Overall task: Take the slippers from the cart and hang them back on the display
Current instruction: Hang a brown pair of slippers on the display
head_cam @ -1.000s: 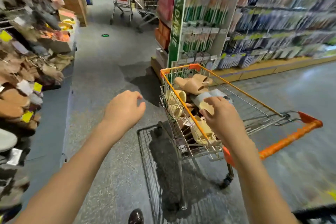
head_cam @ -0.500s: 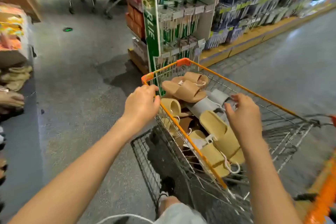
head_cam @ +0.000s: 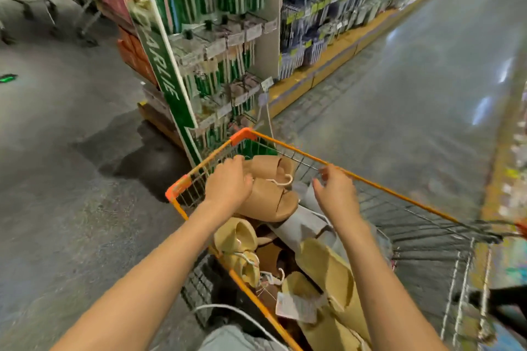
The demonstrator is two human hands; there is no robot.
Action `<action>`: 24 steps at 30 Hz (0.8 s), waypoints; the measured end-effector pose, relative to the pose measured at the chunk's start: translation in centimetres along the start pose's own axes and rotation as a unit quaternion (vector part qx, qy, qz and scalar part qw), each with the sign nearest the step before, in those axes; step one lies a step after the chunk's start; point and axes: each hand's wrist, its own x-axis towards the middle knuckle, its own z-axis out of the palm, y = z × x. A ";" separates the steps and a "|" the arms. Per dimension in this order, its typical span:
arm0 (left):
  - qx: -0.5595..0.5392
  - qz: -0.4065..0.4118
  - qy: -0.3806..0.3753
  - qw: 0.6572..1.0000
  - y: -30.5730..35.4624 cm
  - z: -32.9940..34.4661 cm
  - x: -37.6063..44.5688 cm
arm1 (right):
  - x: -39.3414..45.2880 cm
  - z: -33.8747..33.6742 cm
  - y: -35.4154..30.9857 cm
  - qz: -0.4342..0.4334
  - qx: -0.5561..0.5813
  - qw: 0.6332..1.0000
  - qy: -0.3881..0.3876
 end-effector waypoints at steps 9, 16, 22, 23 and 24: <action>0.084 0.106 -0.132 0.982 3.0 7.6 10.1 | 7.5 6.1 1.7 0.172 0.003 0.982 -0.072; 0.103 0.127 -0.205 0.965 2.4 12.6 14.3 | 12.3 10.5 0.8 0.234 0.017 0.962 -0.138; 0.124 0.092 -0.283 0.946 1.5 14.5 15.1 | 13.9 13.1 0.4 0.252 0.078 0.949 -0.170; 0.131 0.086 -0.290 0.944 1.4 14.8 15.2 | 13.8 13.4 0.3 0.256 0.092 0.948 -0.166; 0.134 0.082 -0.292 0.943 1.1 15.0 15.3 | 13.7 13.6 0.4 0.264 0.104 0.946 -0.158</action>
